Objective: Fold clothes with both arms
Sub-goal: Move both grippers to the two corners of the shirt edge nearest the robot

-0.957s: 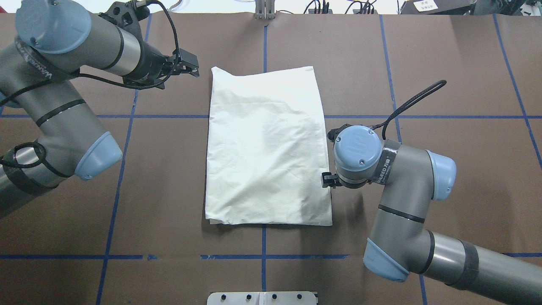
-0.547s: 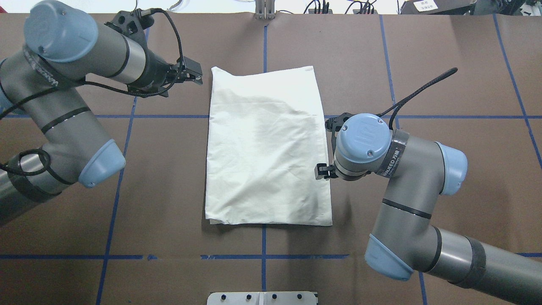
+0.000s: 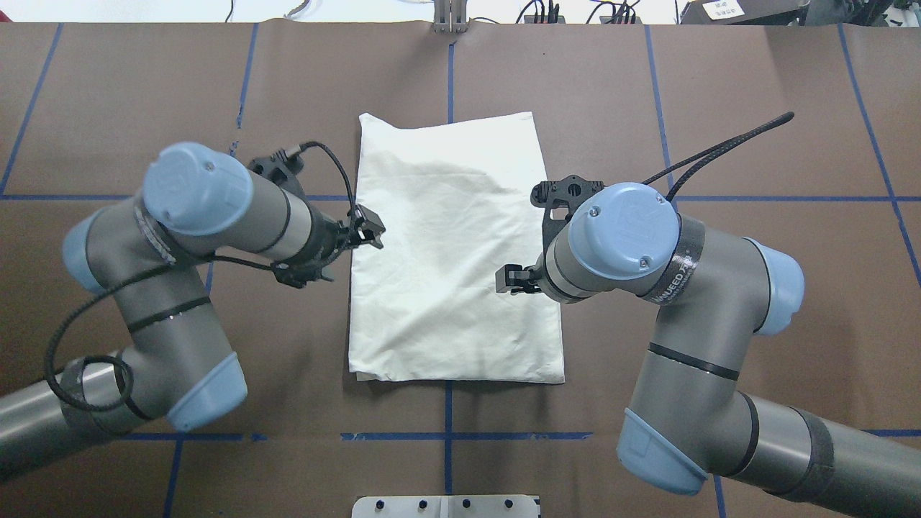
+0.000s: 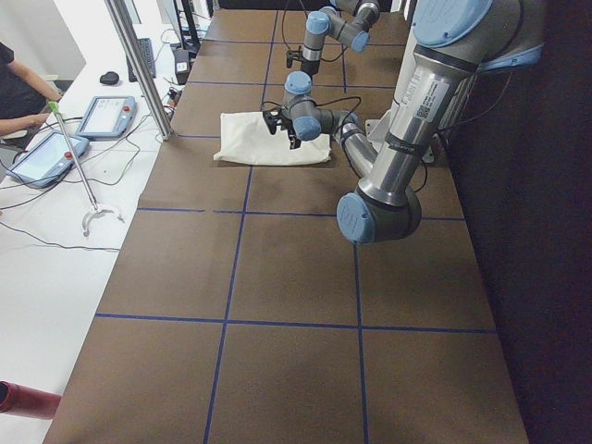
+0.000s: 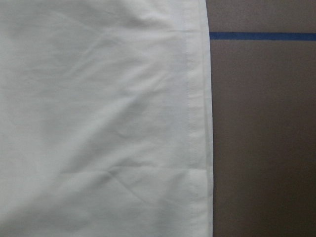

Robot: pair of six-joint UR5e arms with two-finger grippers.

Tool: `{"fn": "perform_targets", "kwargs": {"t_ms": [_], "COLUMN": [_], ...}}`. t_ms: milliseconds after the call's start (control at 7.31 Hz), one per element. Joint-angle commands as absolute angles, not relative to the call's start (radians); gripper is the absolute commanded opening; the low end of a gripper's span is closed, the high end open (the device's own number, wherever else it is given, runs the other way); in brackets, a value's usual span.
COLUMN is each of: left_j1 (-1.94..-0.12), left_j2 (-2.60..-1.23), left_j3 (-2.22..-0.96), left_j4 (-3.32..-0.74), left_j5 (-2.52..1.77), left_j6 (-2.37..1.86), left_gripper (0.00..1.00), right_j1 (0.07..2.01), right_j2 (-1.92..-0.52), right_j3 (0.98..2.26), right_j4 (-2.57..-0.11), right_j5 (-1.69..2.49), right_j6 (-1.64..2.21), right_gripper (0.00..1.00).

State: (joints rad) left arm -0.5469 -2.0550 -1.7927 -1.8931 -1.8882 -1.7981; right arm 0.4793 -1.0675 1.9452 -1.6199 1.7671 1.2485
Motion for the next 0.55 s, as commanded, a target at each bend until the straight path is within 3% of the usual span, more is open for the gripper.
{"fn": "perform_targets", "kwargs": {"t_ms": [0,410], "left_j1": [-0.379,-0.377], "left_j2": [-2.063,-2.049], "left_j3": [-1.795,-1.798], "left_j4": [-1.745,-1.73], "left_j5": [-1.748,-1.744], "left_j6": [-1.904,-1.905], "left_gripper": [0.89,0.81], "right_j1": [0.472,0.472], "right_j2": [-1.071,-1.071], "right_j3": [1.945,1.945], "right_j4": [-1.551,-1.551], "right_j5": [1.767,1.767], "right_j6": [1.316,1.324], "right_gripper": [1.0,1.0]}}
